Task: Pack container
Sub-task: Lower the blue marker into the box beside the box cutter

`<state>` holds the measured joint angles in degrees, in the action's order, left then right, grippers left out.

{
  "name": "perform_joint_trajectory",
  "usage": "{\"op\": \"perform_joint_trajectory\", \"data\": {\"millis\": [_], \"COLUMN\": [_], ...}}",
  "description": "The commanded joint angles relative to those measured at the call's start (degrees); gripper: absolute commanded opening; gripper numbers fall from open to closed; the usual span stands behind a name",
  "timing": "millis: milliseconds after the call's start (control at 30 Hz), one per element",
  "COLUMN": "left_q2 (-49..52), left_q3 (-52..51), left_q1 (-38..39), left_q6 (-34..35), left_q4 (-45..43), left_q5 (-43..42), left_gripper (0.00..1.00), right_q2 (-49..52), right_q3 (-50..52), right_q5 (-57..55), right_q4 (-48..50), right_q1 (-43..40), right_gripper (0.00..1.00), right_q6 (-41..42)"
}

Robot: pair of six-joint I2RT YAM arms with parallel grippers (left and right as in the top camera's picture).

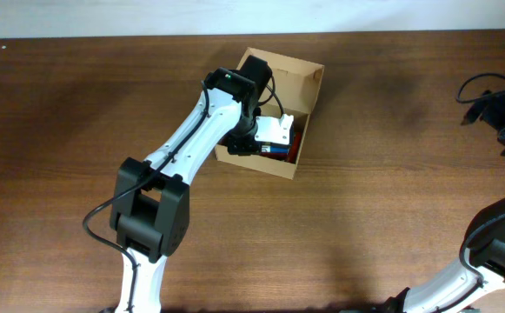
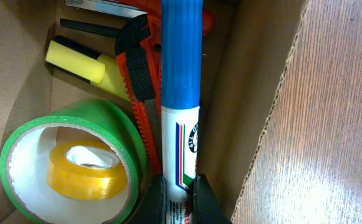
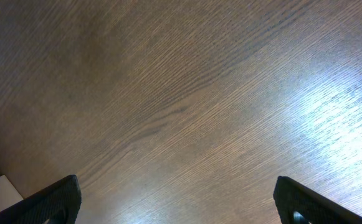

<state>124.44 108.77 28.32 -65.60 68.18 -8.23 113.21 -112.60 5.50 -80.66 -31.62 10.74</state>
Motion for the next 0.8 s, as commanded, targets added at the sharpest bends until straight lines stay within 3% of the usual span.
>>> {"op": "perform_joint_trajectory", "data": {"millis": [0,767], "left_q2": [1.03,4.33], "left_q3": [1.01,1.01], "left_q1": [-0.24,-0.24], "left_q6": [-1.38,-1.99], "left_q4": [0.48,-0.48], "left_q5": [-1.49,-1.46], "left_gripper": [0.01,0.01], "right_q2": [0.52,0.52], "right_q3": [0.15,0.15], "right_q5": [-0.13,-0.13], "right_q4": [0.13,0.13], "right_q1": [0.04,0.04], "right_gripper": [0.99,0.99], "right_q6": [0.2,0.2]}}
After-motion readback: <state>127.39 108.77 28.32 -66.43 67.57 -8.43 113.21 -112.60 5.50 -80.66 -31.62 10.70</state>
